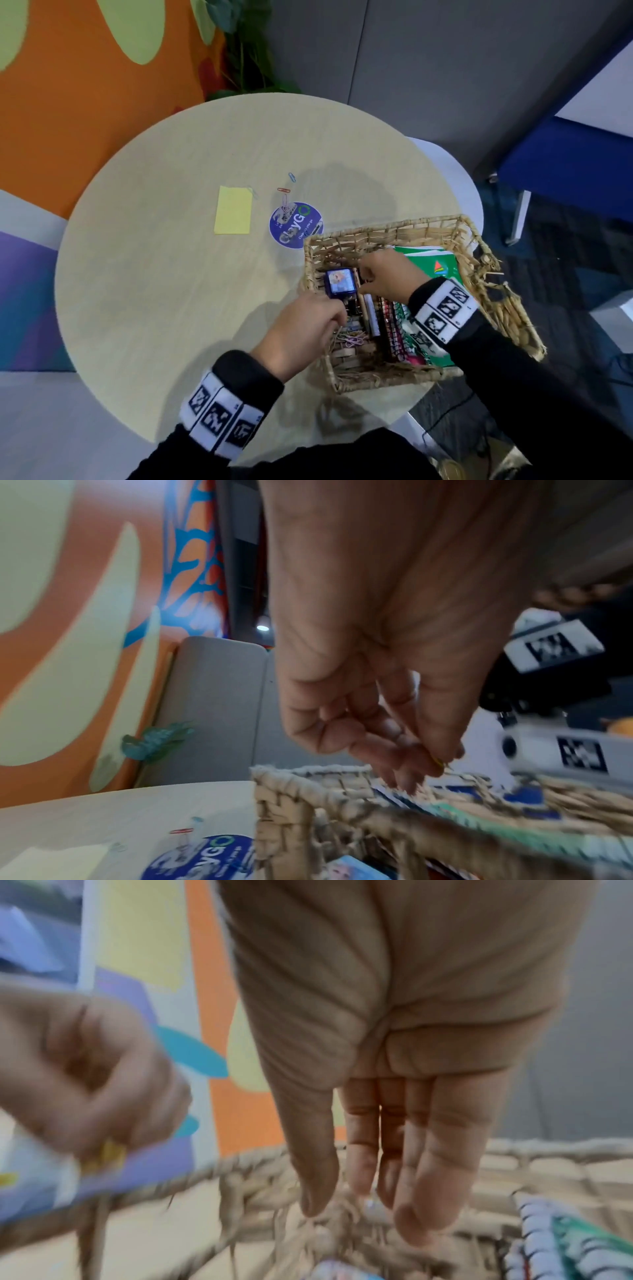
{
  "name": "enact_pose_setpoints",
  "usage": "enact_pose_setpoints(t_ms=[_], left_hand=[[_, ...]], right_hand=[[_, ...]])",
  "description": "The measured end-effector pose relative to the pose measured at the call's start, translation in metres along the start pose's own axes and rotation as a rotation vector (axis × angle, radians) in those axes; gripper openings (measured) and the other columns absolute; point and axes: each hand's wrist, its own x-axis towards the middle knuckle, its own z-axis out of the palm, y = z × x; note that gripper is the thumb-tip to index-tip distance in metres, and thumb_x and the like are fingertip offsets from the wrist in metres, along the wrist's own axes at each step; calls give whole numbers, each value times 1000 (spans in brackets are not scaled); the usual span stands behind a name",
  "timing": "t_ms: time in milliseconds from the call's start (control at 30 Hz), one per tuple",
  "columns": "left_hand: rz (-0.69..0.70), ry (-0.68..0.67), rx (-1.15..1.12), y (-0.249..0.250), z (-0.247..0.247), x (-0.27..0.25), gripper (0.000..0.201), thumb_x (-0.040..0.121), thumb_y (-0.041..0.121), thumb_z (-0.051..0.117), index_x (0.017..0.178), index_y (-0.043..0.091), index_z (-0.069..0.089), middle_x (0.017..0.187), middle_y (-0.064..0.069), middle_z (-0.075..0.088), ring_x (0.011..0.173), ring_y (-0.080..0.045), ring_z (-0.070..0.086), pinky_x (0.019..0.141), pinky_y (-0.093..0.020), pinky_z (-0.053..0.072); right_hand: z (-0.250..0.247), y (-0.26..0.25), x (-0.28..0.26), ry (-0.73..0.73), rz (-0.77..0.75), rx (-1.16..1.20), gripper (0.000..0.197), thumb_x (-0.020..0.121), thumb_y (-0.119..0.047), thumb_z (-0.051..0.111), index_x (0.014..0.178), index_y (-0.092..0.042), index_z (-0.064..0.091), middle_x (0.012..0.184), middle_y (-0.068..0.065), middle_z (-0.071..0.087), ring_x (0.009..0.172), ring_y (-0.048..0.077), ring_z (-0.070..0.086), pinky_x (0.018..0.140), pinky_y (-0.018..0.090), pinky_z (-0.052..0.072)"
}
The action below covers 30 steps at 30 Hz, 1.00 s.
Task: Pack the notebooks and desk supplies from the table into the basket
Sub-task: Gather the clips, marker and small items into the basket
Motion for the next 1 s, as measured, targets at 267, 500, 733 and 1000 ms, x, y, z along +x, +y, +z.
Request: enact_pose_setpoints(t_ms=[267,500,733,1000], left_hand=[[25,-552,575,30,36,37,21,93,13,45,93,6,65,102,-11,64,100,-27,46,89,-43,36],[-27,-869,742,38,47,48,23,95,21,48,109,11,62,123,-9,57,119,-24,37,101,-42,24],[43,-459,501,29,17,49,25,92,27,47,98,13,67,99,-8,65,100,-28,51,82,-41,31],[-264,170,71,-76,-84,76,14,90,27,52,96,24,65,97,6,66,98,-17,59,88,-39,44]], right_hand=[[-4,35,-83,241,139,307,9,81,-24,71,78,-17,65,77,-3,64,75,14,63,71,28,53],[17,48,-109,261,194,358,5,77,-20,75,78,-20,69,76,-4,69,70,11,66,67,24,52],[6,41,-90,208,137,404,16,79,-22,73,73,-32,61,78,-11,68,74,7,67,70,22,52],[-72,16,-5,248,-28,350,4,83,-19,68,83,-15,70,79,-6,71,74,9,65,72,26,54]])
